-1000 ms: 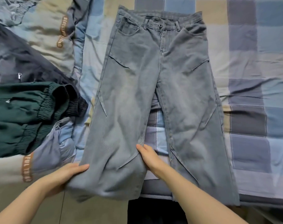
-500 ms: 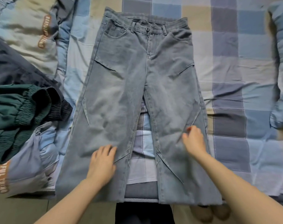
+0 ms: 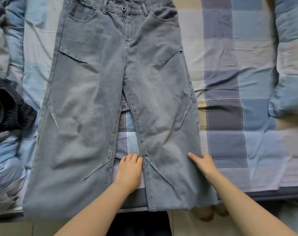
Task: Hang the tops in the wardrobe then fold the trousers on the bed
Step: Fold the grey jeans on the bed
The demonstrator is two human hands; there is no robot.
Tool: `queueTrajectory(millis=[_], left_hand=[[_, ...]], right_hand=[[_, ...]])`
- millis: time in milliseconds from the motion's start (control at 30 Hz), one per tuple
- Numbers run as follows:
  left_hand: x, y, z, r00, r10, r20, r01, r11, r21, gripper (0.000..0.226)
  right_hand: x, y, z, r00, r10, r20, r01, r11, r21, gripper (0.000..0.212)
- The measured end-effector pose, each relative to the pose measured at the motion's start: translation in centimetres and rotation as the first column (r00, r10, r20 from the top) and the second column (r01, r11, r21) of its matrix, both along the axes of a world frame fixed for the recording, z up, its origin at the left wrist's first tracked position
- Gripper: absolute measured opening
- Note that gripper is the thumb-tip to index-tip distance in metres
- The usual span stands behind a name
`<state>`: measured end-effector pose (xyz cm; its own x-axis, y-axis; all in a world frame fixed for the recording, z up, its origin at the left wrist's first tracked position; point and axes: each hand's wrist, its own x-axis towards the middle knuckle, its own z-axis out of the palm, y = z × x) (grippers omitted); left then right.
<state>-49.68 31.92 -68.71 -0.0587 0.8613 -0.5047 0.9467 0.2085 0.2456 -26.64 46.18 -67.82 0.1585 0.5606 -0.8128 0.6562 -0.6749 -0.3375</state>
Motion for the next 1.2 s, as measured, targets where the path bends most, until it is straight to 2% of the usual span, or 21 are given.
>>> queueTrajectory(millis=[33,100,200,233,300,333,367,400,433,467,500,567,600,633,700,833,933,1000,1067,1133,1200], left_hand=[[0.1,0.5,0.2,0.987,0.141,0.081,-0.139,0.990,-0.021,0.026],[0.6,1.5,0.8,0.888,0.395,0.236,-0.393,0.918,-0.059,0.038],[1.8,3.5,2.0,0.783,0.476,0.401,-0.530,0.848,0.028,0.043],[2.3,4.6,2.7,0.678,0.524,0.516,-0.579,0.813,-0.066,0.039],[3.5,7.2,4.2,0.321,0.632,0.705,-0.609,0.708,-0.358,0.033],[4.1,8.5,4.8,0.166,0.667,0.726,-0.596,0.654,-0.465,0.031],[4.6,9.5,5.3,0.105,0.686,0.720,-0.592,0.625,-0.509,0.031],[4.9,10.3,5.4,0.128,0.708,0.694,-0.605,0.610,-0.511,0.034],[4.9,10.8,5.5,0.244,0.724,0.646,-0.641,0.620,-0.453,0.035],[4.7,11.0,5.4,0.380,0.733,0.564,-0.672,0.638,-0.376,0.032],[4.3,11.0,5.3,0.476,0.731,0.488,-0.686,0.657,-0.315,0.027],[3.6,10.7,5.2,0.589,0.691,0.419,-0.652,0.713,-0.259,0.014],[3.5,10.5,5.4,0.637,0.659,0.400,-0.623,0.746,-0.236,0.007],[3.5,10.2,5.6,0.684,0.620,0.385,-0.589,0.781,-0.210,0.003],[3.9,9.6,5.9,0.754,0.542,0.370,-0.531,0.836,-0.141,0.008],[3.2,8.9,6.9,0.813,0.406,0.418,-0.412,0.908,-0.080,0.018],[1.5,7.9,8.0,0.798,0.378,0.470,-0.343,0.925,-0.162,0.029],[-0.4,6.6,8.5,0.720,0.435,0.541,-0.354,0.900,-0.253,0.026],[-2.7,5.1,9.2,0.578,0.514,0.633,-0.385,0.856,-0.344,0.019],[-5.0,3.5,10.3,0.396,0.585,0.707,-0.411,0.802,-0.434,0.026],[-8.0,2.2,11.5,0.256,0.624,0.738,-0.406,0.762,-0.504,0.034]], right_hand=[[-0.2,-0.4,0.2,1.000,0.004,0.006,-0.004,0.999,0.037,0.033],[-0.5,-1.4,0.9,0.994,0.088,0.058,-0.095,0.986,0.138,0.034],[-0.9,-3.5,2.5,0.959,0.262,0.110,-0.284,0.909,0.304,0.053],[-1.2,-4.3,3.2,0.934,0.342,0.106,-0.357,0.867,0.348,0.061],[-2.2,-5.8,5.0,0.839,0.543,0.028,-0.500,0.752,0.429,0.067],[-2.8,-6.5,6.0,0.759,0.651,-0.021,-0.578,0.687,0.440,0.067],[-3.4,-7.0,6.8,0.655,0.752,-0.069,-0.661,0.615,0.430,0.062],[-3.7,-7.1,7.5,0.546,0.831,-0.103,-0.735,0.535,0.417,0.053],[-3.9,-6.6,8.2,0.469,0.877,-0.107,-0.783,0.469,0.408,0.044],[-4.0,-5.5,8.9,0.468,0.879,-0.092,-0.800,0.465,0.379,0.035],[-4.2,-3.8,9.3,0.572,0.818,-0.061,-0.755,0.554,0.351,0.027],[-4.9,0.8,9.6,0.882,0.471,0.004,-0.438,0.817,0.376,0.028],[-5.6,3.4,9.4,0.955,0.298,0.009,-0.276,0.873,0.401,0.029],[-6.8,5.8,9.2,0.978,0.209,0.010,-0.194,0.888,0.417,0.026],[-10.4,10.0,8.5,0.979,0.205,-0.021,-0.182,0.909,0.375,0.018],[-18.0,15.4,7.3,0.941,-0.017,-0.339,0.042,0.997,0.068,0.032],[-20.6,17.2,6.7,0.956,0.037,-0.290,-0.031,0.999,0.028,0.030],[-21.9,17.6,6.5,0.960,0.047,-0.274,-0.041,0.999,0.030,0.021],[-23.2,18.2,6.4,0.956,-0.013,-0.292,0.022,0.999,0.027,0.015],[-24.4,19.1,6.2,0.936,-0.142,-0.322,0.165,0.985,0.043,0.017],[-26.4,20.0,6.4,0.908,-0.255,-0.331,0.325,0.929,0.176,0.020]])
